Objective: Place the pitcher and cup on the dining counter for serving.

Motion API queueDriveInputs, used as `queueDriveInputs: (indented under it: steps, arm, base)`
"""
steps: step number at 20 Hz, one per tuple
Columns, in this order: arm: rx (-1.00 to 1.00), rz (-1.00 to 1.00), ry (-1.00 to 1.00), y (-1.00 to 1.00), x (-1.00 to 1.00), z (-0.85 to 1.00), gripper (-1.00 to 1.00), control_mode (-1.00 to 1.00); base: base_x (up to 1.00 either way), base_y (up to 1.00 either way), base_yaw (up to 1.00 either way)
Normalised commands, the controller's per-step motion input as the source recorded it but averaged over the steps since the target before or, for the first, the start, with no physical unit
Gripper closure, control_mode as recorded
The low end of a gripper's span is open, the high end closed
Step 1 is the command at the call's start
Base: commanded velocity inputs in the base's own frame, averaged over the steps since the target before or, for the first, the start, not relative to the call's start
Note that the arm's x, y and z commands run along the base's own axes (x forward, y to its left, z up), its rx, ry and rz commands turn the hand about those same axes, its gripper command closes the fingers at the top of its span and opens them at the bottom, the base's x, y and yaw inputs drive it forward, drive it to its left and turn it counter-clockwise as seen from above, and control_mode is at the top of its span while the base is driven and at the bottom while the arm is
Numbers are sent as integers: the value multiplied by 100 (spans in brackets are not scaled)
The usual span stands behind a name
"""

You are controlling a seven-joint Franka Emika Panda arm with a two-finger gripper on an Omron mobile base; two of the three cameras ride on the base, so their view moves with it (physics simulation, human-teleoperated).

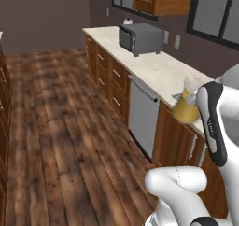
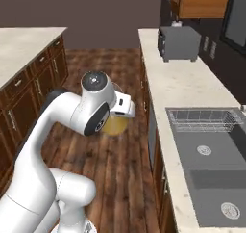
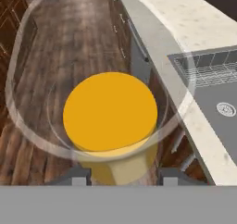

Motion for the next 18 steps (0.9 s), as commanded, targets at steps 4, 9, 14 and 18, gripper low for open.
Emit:
queueDriveInputs:
  steps: [4, 9, 14, 18]
  arm:
    - [0, 0, 0, 0, 0, 0, 100, 100]
    - [0, 0, 0, 0, 0, 0, 100, 100]
    - [0, 0, 0, 0, 0, 0, 100, 100]
    - [0, 0, 0, 0, 0, 0, 100, 100]
  base:
    - [29, 31, 86]
    - [71, 17, 77]
    - [99, 2, 68]
    - [100, -3, 61]
